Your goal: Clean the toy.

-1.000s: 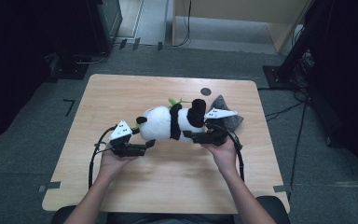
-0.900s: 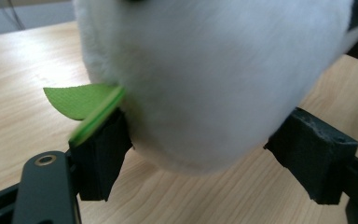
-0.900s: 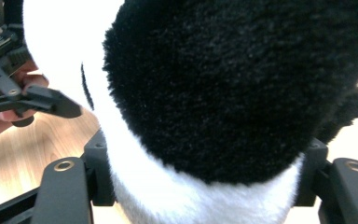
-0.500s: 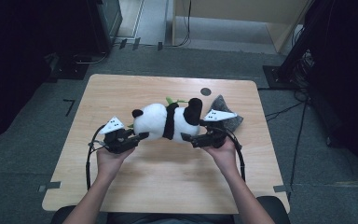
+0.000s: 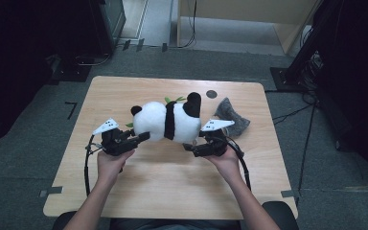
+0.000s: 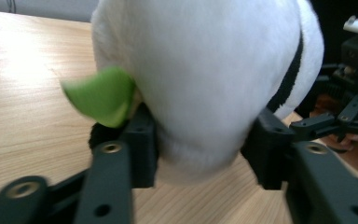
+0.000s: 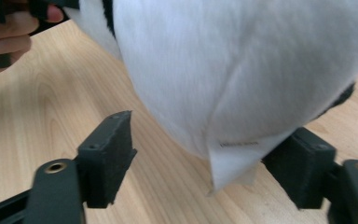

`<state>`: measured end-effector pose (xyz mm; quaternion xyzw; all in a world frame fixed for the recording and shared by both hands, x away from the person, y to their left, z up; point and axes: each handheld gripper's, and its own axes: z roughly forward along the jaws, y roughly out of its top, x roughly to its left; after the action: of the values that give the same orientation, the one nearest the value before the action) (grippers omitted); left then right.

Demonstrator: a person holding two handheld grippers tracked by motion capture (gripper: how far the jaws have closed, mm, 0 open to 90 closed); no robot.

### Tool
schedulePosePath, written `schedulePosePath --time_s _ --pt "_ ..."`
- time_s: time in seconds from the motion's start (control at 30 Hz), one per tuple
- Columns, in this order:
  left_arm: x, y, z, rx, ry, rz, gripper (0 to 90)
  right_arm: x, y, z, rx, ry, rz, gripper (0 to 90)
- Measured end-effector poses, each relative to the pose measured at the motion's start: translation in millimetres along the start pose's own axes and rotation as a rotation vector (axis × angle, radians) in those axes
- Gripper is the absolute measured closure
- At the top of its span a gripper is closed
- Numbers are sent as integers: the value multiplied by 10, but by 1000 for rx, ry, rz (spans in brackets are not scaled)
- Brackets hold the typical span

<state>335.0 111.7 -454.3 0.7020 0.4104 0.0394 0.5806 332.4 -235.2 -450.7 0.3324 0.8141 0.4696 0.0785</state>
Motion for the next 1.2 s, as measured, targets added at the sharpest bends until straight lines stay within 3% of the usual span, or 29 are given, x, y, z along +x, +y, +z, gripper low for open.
schedulePosePath --time_s 0.2,0.27,0.33,0.43,0.47,0.67,0.77,0.9,1.07,1.2 --pt "-10 -45 78 73 38 30 361 46 36 -86 -21 -22 -30 289" --pt "-12 -50 95 89 33 20 352 47 39 -107 -15 -31 -30 287" --pt "18 -60 114 116 12 -21 348 38 34 -106 -13 -29 -28 288" --pt "28 -89 140 152 45 15 342 21 23 -92 -13 -27 -26 294" --pt "33 -108 157 166 60 26 335 6 0 -52 13 -36 -21 300" --pt "41 -142 139 135 75 41 321 -6 -15 -61 10 -51 -34 300" --pt "15 -147 123 131 104 107 305 -21 -17 -90 2 -62 -43 301" --pt "-11 -136 100 117 121 140 288 -42 -1 -163 -26 -80 -48 301" --pt "-25 -107 17 102 136 158 279 -109 7 -260 -55 -118 -54 302" --pt "16 -78 -13 92 128 136 269 -163 2 -320 -73 -174 -68 310"
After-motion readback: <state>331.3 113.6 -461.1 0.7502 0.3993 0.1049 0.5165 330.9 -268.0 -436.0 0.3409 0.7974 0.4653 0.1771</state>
